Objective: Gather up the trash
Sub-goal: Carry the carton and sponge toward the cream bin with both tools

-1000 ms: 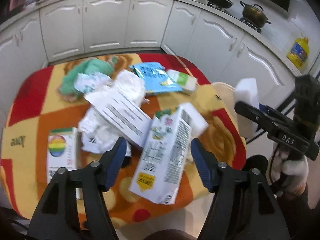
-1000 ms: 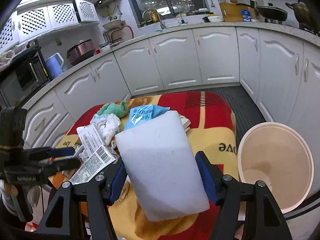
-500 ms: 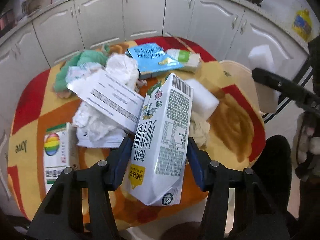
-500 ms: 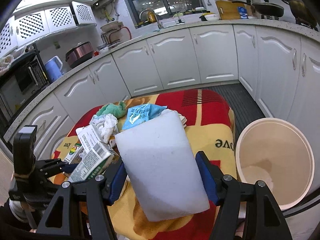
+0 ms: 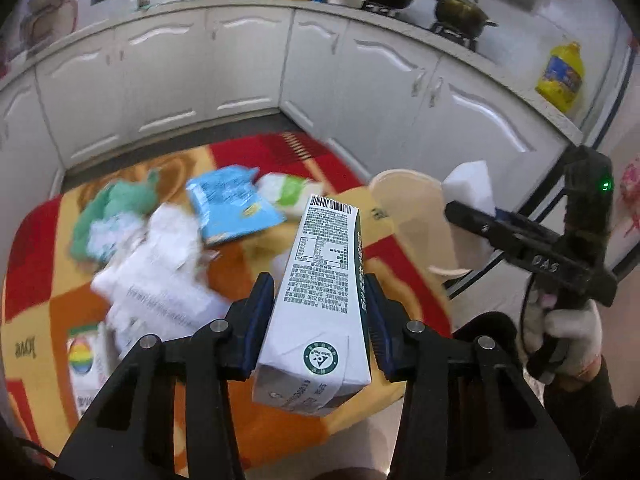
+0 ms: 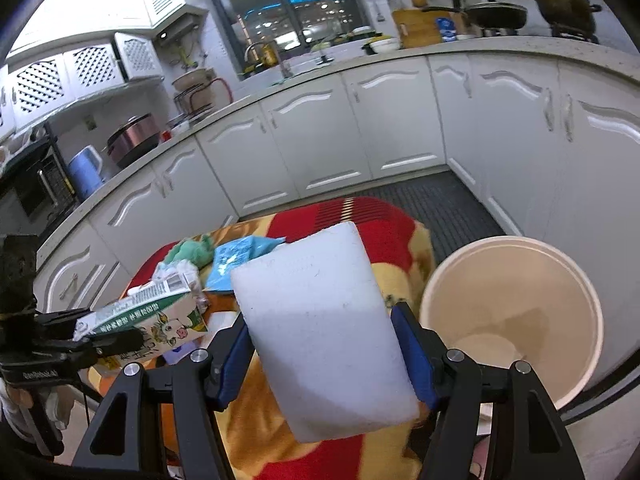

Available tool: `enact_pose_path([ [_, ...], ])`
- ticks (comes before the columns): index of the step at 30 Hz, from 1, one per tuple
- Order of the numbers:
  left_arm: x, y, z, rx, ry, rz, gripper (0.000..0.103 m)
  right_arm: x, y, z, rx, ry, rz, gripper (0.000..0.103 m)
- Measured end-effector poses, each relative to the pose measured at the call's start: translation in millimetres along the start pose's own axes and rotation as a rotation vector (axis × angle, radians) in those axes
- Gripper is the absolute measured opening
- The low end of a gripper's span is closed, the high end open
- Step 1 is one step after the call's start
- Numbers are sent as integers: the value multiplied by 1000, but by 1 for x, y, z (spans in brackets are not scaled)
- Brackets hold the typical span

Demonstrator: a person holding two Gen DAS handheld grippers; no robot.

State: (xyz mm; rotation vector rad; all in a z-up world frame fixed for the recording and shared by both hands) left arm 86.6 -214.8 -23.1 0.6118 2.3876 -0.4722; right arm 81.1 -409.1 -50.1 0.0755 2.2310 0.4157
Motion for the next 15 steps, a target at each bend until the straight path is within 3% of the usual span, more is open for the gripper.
enact_pose_path([
  [8,-37,-61,42,96,12,27,43,-6,-58,-5,132,-6,68,65],
  [15,-66,-100,103,100,46,-11,43,-7,-117,15,244,39,127,65],
])
Point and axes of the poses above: each gripper's, at about its wrist camera, not at the fingertips, and z roughly the way its jaws point, y to its left, x to its underside, the point moved 6 cm from there along z, roughly the way its jaws point, and after that the axes turned 1 degree about z, right-handed, at the moved point
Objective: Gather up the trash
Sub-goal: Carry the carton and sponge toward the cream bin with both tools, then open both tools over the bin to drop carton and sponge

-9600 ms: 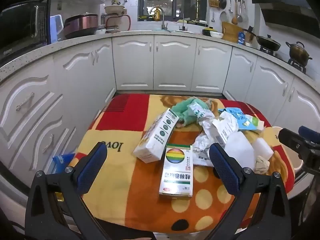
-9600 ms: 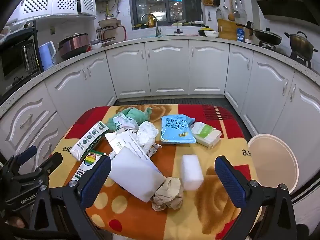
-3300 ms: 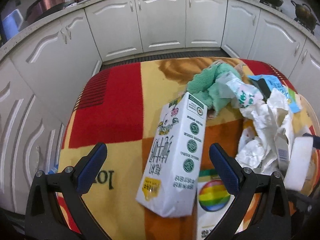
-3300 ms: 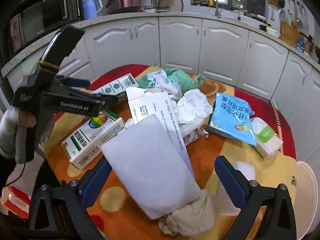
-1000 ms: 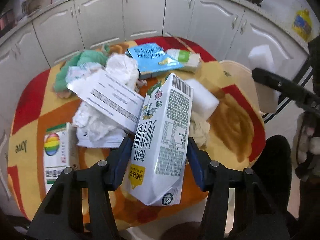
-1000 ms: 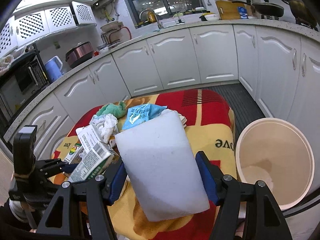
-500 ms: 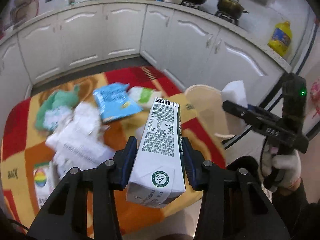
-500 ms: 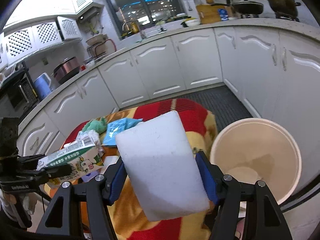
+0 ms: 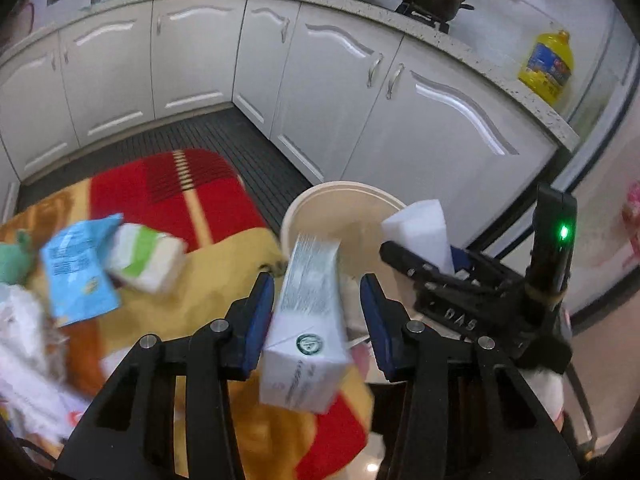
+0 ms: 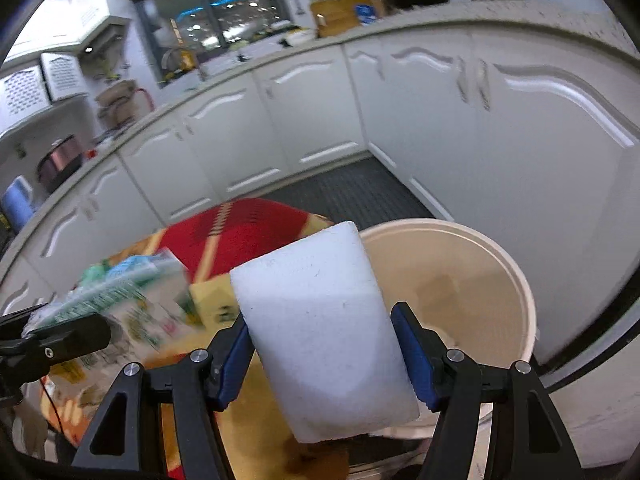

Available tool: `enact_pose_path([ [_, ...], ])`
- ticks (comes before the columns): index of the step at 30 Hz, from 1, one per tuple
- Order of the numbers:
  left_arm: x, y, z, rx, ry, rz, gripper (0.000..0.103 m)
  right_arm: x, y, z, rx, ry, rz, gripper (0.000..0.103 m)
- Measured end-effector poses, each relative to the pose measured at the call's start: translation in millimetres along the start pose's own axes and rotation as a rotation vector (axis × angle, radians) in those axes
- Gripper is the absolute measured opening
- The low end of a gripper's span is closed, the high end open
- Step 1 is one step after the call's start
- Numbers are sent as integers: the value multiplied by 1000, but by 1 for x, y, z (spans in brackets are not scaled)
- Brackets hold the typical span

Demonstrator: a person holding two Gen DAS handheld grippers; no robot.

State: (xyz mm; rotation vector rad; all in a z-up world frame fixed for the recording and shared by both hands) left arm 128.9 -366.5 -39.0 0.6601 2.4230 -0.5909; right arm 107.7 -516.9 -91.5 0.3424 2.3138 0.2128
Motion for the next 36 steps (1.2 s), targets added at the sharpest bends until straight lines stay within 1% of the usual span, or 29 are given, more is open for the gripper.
enact_pose_path([
  [3,-10,-6,18,20,-2,-34,44,-7,-17,14,36,9,28,65],
  [5,-16,-8,31,40,-9,-53,47,-11,-28,22,50,17,49,66],
  [8,-14,-5,45,38,23,-81,47,-11,-37,32,69,25,65,68],
  [10,-8,-3,48,25,36,-73,47,-6,-40,36,58,31,75,72],
  [15,-1,-3,42,17,51,-55,49,5,-45,43,43,37,103,73],
  [17,1,-4,38,28,50,-55,54,7,-45,43,38,39,120,75],
  [21,-2,-8,19,40,21,-42,58,7,-44,33,37,20,128,76],
  [24,-2,-9,5,16,-6,-19,59,5,-38,25,25,6,121,76],
  [29,4,-3,-12,-70,-42,26,60,3,-17,9,18,-23,81,77],
  [36,16,12,-30,-157,-92,50,60,3,15,-14,21,-67,19,81],
])
Point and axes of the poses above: each gripper's, at about its wrist camera, not at the fingertips, and z roughly the way its jaws point, y to its left, x to its underside, the point moved 6 cm from there along z, roughly the way its jaws point, and after that the axes turned 1 degree about z, right-handed, at the moved point
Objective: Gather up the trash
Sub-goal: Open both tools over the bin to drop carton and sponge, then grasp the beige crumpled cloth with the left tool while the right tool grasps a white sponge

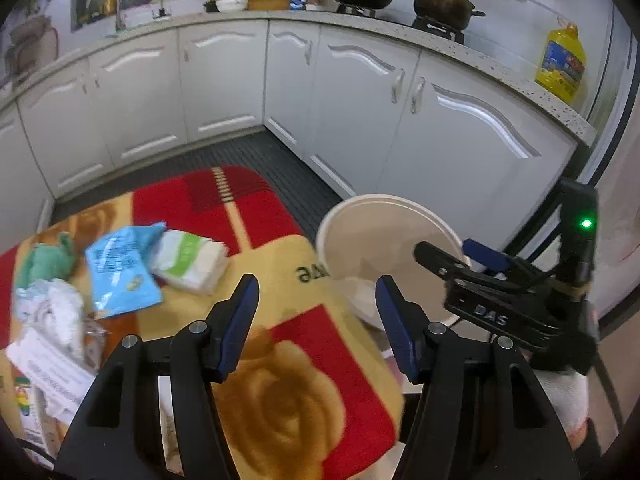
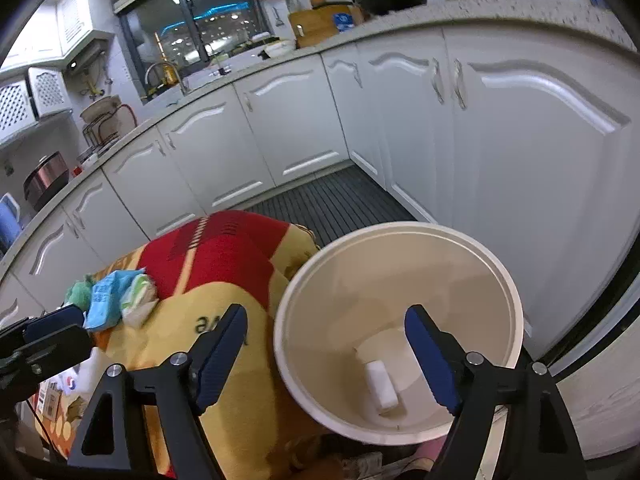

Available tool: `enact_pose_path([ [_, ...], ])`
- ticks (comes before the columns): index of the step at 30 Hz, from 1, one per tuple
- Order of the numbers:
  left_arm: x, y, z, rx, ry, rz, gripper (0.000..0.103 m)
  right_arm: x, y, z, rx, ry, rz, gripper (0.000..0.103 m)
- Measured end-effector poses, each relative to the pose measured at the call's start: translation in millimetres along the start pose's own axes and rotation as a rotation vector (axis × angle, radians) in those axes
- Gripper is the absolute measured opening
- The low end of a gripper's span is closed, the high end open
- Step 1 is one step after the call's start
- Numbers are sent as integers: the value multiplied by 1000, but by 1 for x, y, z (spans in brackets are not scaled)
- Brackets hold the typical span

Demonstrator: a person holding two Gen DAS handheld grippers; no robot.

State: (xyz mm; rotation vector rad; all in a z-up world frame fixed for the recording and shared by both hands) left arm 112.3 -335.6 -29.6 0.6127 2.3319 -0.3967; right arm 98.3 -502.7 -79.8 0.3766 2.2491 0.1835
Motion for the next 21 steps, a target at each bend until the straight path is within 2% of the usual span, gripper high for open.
enact_pose_path([
  [9,11,26,-23,-59,-50,-17,60,8,35,-15,-14,-9,-54,81],
  [21,27,61,-49,-75,-77,-88,60,12,78,-34,-20,-35,-139,83],
])
Point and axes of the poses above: each gripper's, at about its wrist camera, not at the fingertips, and z roughly the way its jaws point, y to its left, x to its underside, the point moved 6 cm from there along z, roughly the way its jaws point, and after that the axes turned 1 degree about z, right-handed, at the moved point
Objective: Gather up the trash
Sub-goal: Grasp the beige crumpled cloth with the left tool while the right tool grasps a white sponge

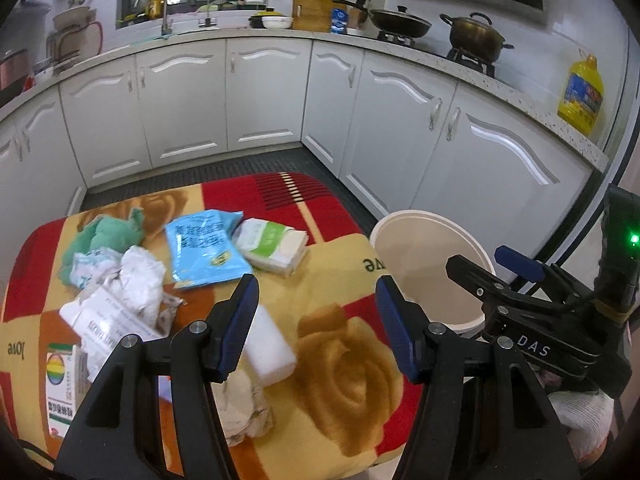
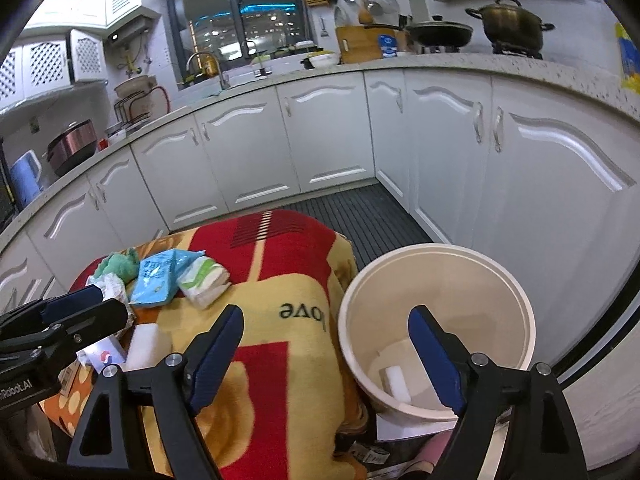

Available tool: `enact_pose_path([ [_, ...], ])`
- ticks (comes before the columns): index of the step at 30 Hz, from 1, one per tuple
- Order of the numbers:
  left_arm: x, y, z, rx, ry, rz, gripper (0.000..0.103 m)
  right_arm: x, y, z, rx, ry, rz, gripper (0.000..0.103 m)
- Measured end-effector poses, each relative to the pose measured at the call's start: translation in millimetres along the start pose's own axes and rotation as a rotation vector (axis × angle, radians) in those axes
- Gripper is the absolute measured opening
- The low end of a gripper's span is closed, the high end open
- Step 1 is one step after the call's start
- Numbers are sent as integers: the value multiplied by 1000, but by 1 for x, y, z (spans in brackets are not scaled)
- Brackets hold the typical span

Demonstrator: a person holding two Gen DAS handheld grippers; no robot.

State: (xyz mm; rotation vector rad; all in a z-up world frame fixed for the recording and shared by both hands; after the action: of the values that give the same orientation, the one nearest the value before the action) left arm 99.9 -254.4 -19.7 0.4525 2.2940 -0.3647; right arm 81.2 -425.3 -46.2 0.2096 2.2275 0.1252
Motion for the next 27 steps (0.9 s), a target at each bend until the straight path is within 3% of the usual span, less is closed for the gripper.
enact_pose_path([
  [14,22,51,-29,-7,11,-91,60,1,39,-10,-29,-1,-68,84],
  [27,62,94,-40,6,79,-152,60,13,74,-4,-104,49,-115,87],
])
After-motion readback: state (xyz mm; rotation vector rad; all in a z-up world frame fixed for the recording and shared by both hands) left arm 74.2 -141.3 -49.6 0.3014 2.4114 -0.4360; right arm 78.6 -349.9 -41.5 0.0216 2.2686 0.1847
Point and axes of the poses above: each gripper's, at about its wrist camera, not at the fingertips, and z roughly the way its jaws point, y to its left, x to its underside, the point moved 6 cm from there along z, roughly the way its jaws point, and after that the axes turned 1 degree about z, right-handed, at the moved point
